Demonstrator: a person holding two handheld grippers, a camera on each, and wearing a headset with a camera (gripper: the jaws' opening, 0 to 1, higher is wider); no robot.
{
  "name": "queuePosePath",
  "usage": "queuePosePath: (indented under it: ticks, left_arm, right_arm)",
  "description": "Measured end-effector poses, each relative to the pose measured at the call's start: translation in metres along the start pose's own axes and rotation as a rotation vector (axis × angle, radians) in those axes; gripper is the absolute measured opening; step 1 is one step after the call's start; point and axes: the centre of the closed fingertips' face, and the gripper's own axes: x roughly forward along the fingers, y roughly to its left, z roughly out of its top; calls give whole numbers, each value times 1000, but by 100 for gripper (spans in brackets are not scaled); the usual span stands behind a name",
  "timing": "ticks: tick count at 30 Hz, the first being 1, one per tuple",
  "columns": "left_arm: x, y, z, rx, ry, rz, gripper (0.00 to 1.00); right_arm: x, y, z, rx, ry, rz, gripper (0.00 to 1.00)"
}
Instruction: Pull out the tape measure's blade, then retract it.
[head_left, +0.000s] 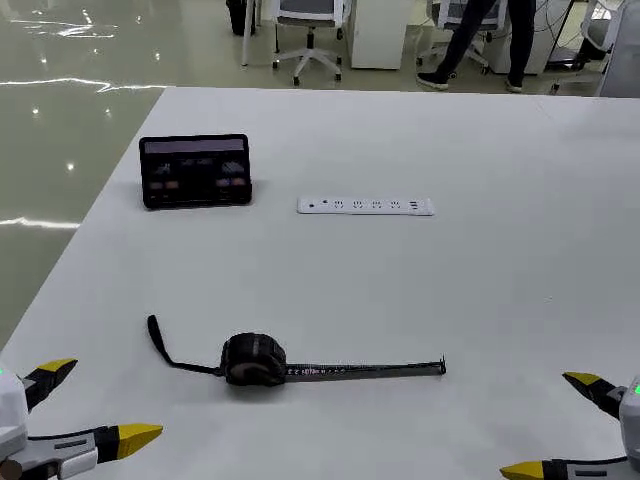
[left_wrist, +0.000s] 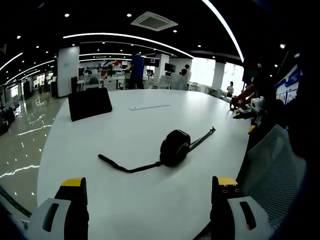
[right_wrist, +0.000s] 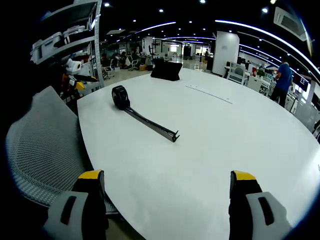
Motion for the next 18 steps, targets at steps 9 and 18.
queuePosePath:
  ticks: [9, 18]
  left_arm:
    - [-8, 1, 0, 1, -5, 8, 100]
    - [-7, -4, 1, -6, -16, 1, 100]
  right_arm:
    - [-18, -3, -13, 23, 15, -18, 99]
    - [-23, 2, -16, 29, 25, -19, 98]
